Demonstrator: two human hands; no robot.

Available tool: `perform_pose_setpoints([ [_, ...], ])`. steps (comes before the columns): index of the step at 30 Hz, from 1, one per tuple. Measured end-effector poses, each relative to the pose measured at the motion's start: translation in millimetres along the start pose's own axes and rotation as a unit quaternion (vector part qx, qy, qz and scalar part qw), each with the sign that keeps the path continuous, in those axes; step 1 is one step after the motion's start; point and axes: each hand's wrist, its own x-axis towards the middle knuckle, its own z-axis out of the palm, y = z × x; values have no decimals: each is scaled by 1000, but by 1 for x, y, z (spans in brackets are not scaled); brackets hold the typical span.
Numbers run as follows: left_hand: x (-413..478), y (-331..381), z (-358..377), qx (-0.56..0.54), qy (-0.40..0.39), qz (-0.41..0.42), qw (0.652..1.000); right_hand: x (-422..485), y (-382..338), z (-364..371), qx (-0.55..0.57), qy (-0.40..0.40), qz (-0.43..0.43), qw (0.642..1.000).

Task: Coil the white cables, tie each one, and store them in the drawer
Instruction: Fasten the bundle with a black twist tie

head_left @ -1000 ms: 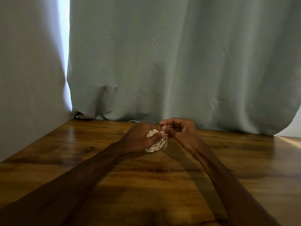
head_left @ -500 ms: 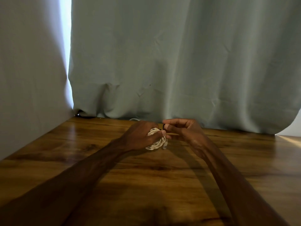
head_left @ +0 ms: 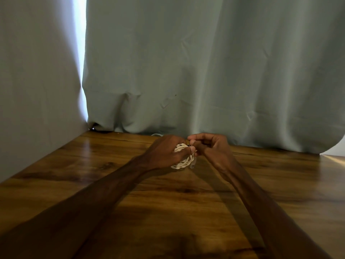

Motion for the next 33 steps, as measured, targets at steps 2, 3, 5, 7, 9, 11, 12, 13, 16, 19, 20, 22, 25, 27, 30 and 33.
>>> perform_pose_setpoints([
  [2,0,0,0,-2,-3,-2,1000,0,-1,0,14,-2,8,1000],
  [3,0,-1,1,-2,-4,-5,1000,0,-1,-1,23,-1,12,1000],
  [5,1,-5,2,-13,-3,-20,1000,-2,-3,-1,53,7,20,998],
  [7,1,-9,4,-50,-3,-43,998,-3,-4,-1,80,26,21,996],
  [9,1,-12,4,-97,11,-75,992,-3,-3,0,74,52,13,996],
  [11,0,-12,3,-174,24,-116,978,-2,-1,-1,48,63,18,997],
  [12,0,-13,3,-222,24,-137,965,-3,0,-1,27,47,27,998],
  [13,0,-13,3,-262,20,-155,952,-3,1,-1,2,19,36,999],
  [16,2,-15,4,-332,-10,-177,927,-7,2,5,-44,-53,51,996],
  [19,1,-12,7,-353,-25,-184,917,-6,3,6,-39,-51,47,997],
  [20,1,-9,7,-353,-25,-185,917,-7,2,6,-32,-46,52,997],
  [22,1,-6,7,-346,-24,-188,919,-7,0,2,-7,-35,69,997],
  [25,0,-7,11,-332,-2,-200,922,-7,-2,0,4,-16,97,995],
  [27,-2,-3,17,-332,4,-209,920,-10,-1,-3,-2,8,113,994],
  [30,-3,13,24,-347,-22,-198,916,-24,1,-15,-14,51,141,989],
  [33,-2,31,27,-326,-55,-183,926,-45,-3,-36,-13,93,179,979],
])
